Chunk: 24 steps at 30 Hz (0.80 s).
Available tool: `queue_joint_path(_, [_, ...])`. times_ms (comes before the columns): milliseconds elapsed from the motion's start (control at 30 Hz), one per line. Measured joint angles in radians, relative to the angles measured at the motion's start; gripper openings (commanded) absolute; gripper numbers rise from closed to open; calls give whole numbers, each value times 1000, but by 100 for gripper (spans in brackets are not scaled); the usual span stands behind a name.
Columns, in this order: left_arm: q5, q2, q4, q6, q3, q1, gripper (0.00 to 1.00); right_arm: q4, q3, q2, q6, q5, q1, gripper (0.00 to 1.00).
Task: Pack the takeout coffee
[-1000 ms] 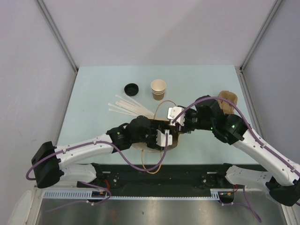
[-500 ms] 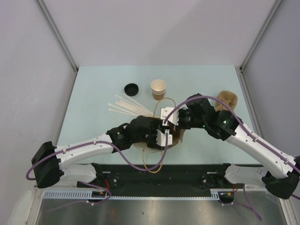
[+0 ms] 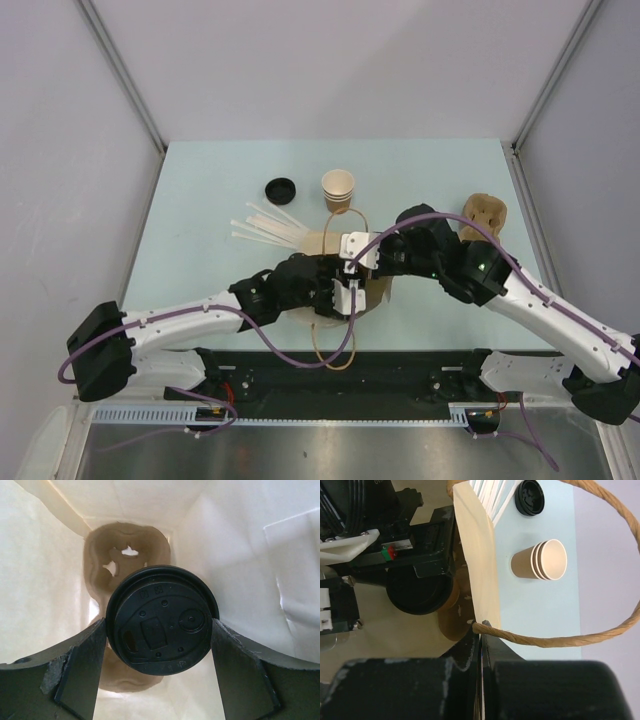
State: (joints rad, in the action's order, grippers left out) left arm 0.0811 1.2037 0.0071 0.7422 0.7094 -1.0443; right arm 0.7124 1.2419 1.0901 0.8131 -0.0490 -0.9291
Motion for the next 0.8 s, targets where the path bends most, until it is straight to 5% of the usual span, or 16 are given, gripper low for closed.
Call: queue_joint_path(800, [0, 0, 44, 28, 77, -1, 20, -22, -8, -8, -80, 4, -13, 0])
